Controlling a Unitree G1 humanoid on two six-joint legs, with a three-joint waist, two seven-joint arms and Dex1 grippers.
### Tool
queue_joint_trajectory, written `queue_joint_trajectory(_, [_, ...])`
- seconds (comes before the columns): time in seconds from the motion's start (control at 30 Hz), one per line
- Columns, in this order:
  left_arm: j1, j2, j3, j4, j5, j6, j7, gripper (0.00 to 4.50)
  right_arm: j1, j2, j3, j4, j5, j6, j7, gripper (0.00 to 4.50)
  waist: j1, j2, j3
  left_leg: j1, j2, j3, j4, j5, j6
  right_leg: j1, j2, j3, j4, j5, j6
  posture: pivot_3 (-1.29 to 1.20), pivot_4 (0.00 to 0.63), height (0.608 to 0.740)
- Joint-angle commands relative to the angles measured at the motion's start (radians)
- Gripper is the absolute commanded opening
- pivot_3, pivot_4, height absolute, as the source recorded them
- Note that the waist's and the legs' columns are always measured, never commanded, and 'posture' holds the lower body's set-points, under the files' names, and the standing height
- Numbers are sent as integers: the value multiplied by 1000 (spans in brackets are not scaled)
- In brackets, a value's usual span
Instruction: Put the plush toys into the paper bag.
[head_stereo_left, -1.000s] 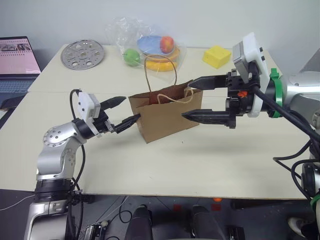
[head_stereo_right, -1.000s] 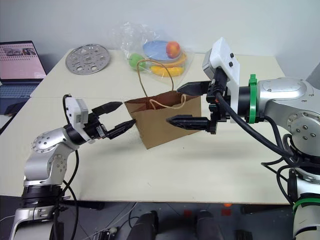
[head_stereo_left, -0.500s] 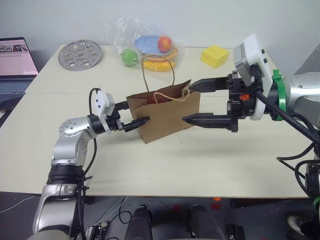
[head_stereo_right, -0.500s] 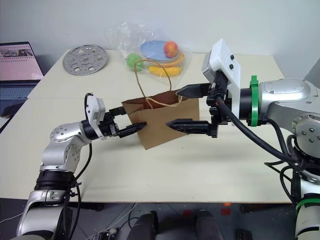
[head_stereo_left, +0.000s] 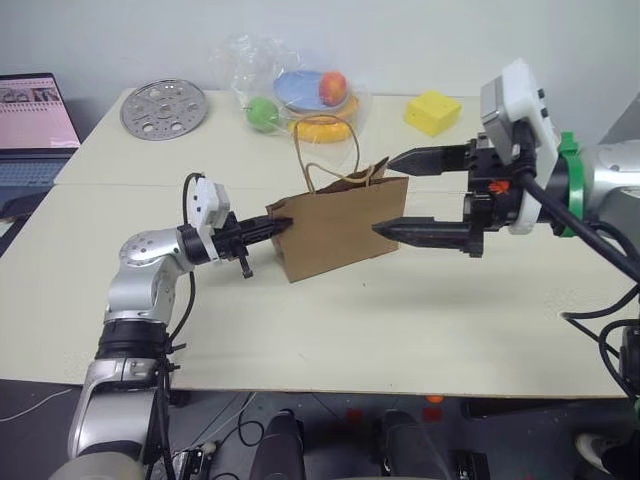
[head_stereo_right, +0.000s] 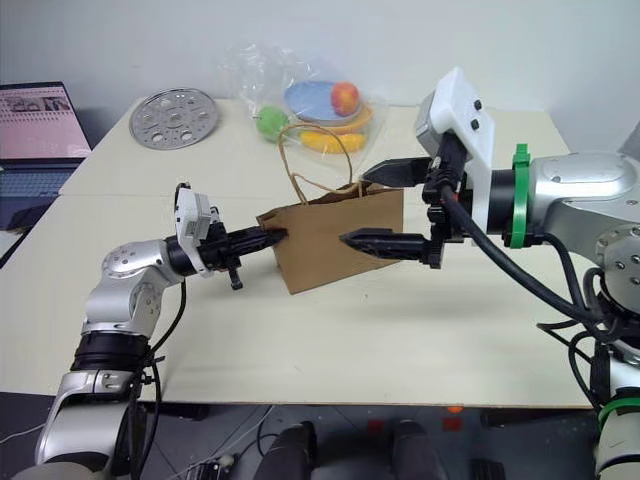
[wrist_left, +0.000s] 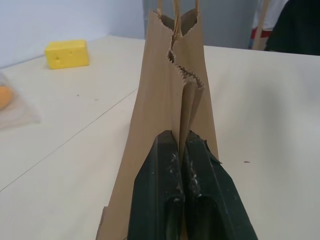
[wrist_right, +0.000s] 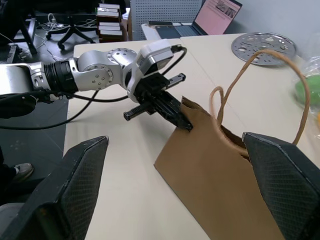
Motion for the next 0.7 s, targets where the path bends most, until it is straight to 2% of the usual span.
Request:
queue_joint_trajectory(0.03, [-71,15,-15,-40,-70,75,-123,31,-71,-113,-47,113,-80,-69,96,4500,4,0,1,-1,0,0,0,0,0,0,0,0,0,0,0,0,150,740])
queue_joint_trajectory(0.23, [-154,-4,-68,13,-69,77,-293,31,-101,-260,-22,184,-94,-72,285,4500,1,0,1,-1,0,0,-2,0,0,0,0,0,-3,0,0,0,150,740])
queue_joint_trajectory(0.43, [-192,-30,-79,176,3,-67,-333,31,-69,-283,-30,148,-80,-53,327,4500,-9,0,1,-1,0,1,-2,0,0,0,0,0,-4,0,0,0,150,740])
queue_joint_trajectory(0.6, [-186,-53,-119,237,16,-145,-344,31,-26,-276,-44,103,-54,-33,325,4500,-3,0,1,-1,0,1,-2,0,0,0,0,0,-4,0,0,0,150,740])
queue_joint_trajectory(0.7, [-188,-35,-126,240,2,-139,-344,656,-24,-269,-40,111,-64,-40,320,4500,-3,0,1,-1,0,1,-2,0,0,0,0,0,-4,0,0,0,150,740])
